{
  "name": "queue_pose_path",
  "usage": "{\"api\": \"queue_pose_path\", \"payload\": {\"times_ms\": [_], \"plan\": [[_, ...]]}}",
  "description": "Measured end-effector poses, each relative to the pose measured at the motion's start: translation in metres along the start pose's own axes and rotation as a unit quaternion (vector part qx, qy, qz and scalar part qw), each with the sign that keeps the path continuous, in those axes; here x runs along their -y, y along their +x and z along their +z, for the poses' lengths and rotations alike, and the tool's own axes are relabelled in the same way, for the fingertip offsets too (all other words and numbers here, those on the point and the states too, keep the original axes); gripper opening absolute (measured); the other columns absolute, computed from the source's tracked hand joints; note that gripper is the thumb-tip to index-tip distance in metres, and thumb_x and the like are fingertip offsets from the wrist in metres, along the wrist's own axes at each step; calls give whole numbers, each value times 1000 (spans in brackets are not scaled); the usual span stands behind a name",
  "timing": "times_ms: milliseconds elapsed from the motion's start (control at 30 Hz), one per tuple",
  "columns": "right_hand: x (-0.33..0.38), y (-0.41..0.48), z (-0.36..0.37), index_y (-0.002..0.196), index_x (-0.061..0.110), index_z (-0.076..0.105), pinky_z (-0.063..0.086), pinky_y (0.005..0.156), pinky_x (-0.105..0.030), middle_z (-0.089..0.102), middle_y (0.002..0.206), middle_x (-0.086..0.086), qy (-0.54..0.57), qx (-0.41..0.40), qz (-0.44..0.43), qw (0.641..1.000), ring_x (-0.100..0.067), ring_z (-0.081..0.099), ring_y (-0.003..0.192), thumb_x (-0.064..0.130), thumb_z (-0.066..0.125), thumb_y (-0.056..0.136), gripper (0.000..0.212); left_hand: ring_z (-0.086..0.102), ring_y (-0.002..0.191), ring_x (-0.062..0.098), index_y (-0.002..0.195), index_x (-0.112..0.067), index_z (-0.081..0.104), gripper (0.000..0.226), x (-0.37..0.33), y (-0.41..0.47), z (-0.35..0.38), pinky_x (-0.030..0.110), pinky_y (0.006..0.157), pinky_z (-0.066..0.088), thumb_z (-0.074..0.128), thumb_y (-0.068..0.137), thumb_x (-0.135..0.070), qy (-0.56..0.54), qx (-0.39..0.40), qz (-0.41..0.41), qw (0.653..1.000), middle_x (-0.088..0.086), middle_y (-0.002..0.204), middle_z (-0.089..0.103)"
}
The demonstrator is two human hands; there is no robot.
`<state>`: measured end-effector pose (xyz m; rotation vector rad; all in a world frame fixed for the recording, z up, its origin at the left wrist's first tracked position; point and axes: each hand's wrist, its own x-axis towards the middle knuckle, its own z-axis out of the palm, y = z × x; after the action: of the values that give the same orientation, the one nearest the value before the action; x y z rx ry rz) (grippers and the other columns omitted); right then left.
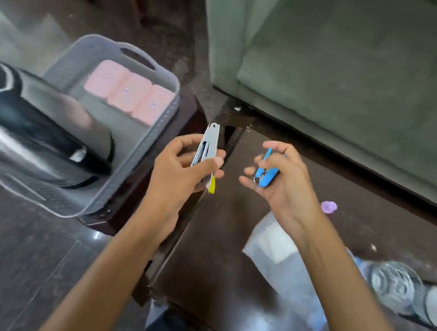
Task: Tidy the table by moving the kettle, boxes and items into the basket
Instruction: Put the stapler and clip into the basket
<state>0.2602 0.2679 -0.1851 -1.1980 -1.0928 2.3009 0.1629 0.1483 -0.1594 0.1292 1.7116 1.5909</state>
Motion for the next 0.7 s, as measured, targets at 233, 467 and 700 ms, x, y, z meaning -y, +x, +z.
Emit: {"api": "queue_pose_path", "payload": {"times_ms": [233, 467, 700], "plan": [[8, 53, 101, 99, 13, 57, 52, 65, -30, 54, 80, -4, -300, 63, -26, 951, -19, 57, 64, -2, 48, 84, 23, 62, 68, 16, 104, -17, 58, 28, -14, 33, -61, 21, 60, 52, 63, 82, 0, -57, -99, 9, 993, 2, 91, 70], [-4, 105, 184, 100, -1, 68, 50, 73, -16, 68, 95, -15, -416, 130, -148, 888, -15, 63, 78, -4, 58, 82, 20, 66, 82, 20, 102, -23, 52, 38, -12, 46, -77, 24, 63, 51, 62, 78, 4, -106, -211, 28, 971, -2, 90, 68], [-38, 139, 217, 82, -15, 64, 47, 67, -37, 66, 85, -31, -641, 208, -80, 734, -32, 60, 75, -3, 55, 78, 16, 65, 93, 14, 114, -20, 50, 42, -19, 48, -77, 36, 84, 51, 61, 81, 3, -133, -227, 39, 964, 5, 108, 67]]}}
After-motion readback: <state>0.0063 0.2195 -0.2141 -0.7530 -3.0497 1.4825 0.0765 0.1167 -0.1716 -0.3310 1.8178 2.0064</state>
